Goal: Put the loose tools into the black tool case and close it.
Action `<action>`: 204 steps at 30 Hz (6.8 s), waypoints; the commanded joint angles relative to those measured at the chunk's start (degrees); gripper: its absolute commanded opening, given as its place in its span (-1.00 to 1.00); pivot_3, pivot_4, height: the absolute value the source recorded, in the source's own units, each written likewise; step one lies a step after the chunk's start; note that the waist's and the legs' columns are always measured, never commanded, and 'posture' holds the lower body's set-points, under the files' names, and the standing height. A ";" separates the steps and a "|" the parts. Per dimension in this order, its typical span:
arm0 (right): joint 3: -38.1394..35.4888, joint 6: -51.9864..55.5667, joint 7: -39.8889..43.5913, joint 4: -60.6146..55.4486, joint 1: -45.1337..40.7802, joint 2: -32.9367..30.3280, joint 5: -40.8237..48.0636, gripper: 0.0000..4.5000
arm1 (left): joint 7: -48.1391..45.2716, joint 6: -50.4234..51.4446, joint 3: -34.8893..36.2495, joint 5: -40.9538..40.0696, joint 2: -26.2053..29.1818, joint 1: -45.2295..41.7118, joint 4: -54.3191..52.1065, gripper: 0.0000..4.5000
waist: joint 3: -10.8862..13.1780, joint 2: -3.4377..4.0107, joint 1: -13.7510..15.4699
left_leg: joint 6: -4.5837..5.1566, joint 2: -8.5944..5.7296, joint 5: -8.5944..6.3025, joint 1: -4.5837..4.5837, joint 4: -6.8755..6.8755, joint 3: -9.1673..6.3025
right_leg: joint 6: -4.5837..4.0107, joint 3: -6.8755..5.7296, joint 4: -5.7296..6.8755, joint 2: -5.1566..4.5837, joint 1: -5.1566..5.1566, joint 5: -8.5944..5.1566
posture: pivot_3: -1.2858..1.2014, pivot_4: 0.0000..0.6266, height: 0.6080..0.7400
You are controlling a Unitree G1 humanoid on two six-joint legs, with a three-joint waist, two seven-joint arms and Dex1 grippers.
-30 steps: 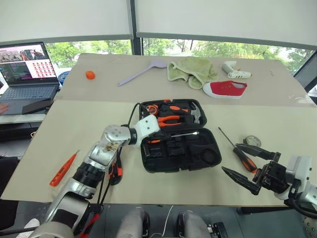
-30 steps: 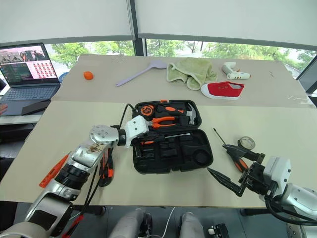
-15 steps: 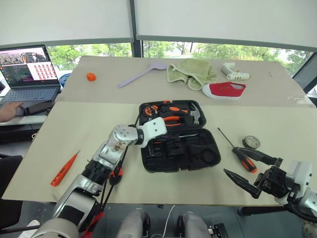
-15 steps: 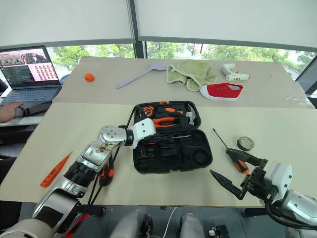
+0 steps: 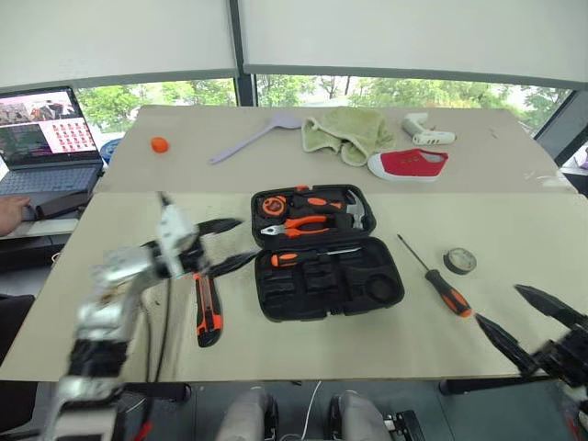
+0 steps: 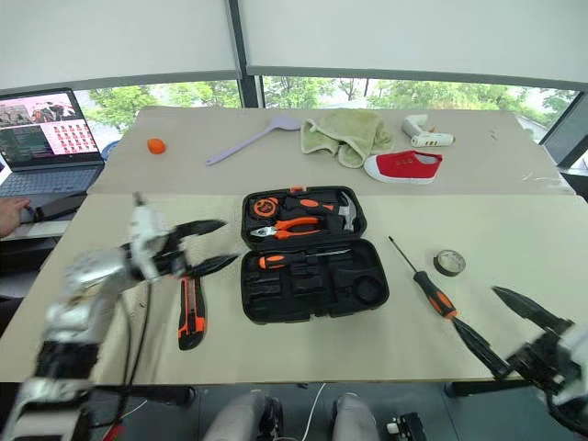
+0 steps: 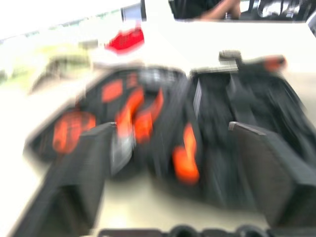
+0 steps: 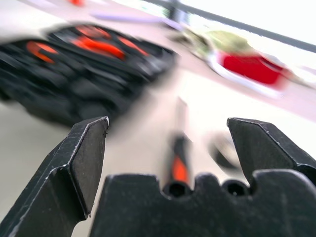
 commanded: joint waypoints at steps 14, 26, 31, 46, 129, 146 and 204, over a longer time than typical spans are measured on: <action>-2.84 4.67 -8.34 1.47 1.33 -1.77 -1.12 1.00 | -3.38 -2.40 8.00 -8.19 1.05 15.66 -12.54 0.98 | -0.11 0.28 -0.60 | -0.25 -0.05 -0.49 0.29 -0.18 -0.03 | -0.04 0.03 -0.09 -0.58 -0.02 -0.03 | 0.03 -0.52 1.00; 16.06 48.63 -15.59 -3.11 -19.83 -29.88 -2.51 1.00 | 0.64 6.00 8.18 -12.52 2.80 21.53 -24.30 0.98 | -0.14 0.34 -0.26 | 0.21 -0.04 -0.11 0.07 -0.22 0.08 | -0.14 -0.05 -0.02 -0.18 -0.09 -0.07 | 0.03 -0.52 1.00; 24.98 54.82 -14.22 -0.32 -29.32 -31.01 -3.97 1.00 | 1.73 4.76 9.33 -11.81 1.92 25.35 -26.33 0.98 | -0.12 0.31 0.18 | 0.30 -0.05 -0.13 -0.09 -0.15 0.02 | -0.12 -0.10 -0.13 -0.20 -0.14 -0.06 | 0.03 -0.52 1.00; 31.86 53.18 -12.59 4.82 -37.37 -28.27 -11.38 -0.54 | 0.34 0.10 6.89 -12.64 -0.48 25.60 -29.05 1.00 | -0.12 0.19 -0.34 | 0.11 -0.05 0.00 -0.15 -0.15 0.04 | -0.10 -0.16 -0.14 -0.15 -0.14 -0.05 | 0.03 -0.52 1.00; 57.68 12.40 21.02 39.16 -78.78 2.27 -31.38 -0.98 | 3.55 -20.04 5.64 -6.29 -5.71 32.55 -17.37 1.00 | 0.03 0.04 -2.22 | -0.80 0.09 -0.03 0.02 -0.16 0.23 | -0.41 -0.21 0.23 -0.46 -0.69 0.23 | 0.03 -0.52 1.00; 26.22 2.48 26.21 18.20 -46.35 -6.51 -4.71 0.70 | 10.43 -5.05 43.78 -16.45 -5.37 59.65 -12.62 1.00 | 0.08 -0.06 -2.00 | -0.09 -0.01 0.12 -0.62 -0.20 0.32 | -0.16 -0.36 0.01 -0.27 -0.90 0.11 | 0.03 -0.52 1.00; 25.78 2.62 16.14 0.61 -35.29 -7.92 -0.69 1.00 | 4.37 29.44 -1.83 -14.15 18.77 1.30 -26.05 -0.81 | 0.27 -0.29 -0.33 | -0.50 -0.06 0.36 -0.20 -0.32 0.32 | -0.32 -0.26 0.22 0.01 -0.54 0.19 | 0.03 -0.52 1.00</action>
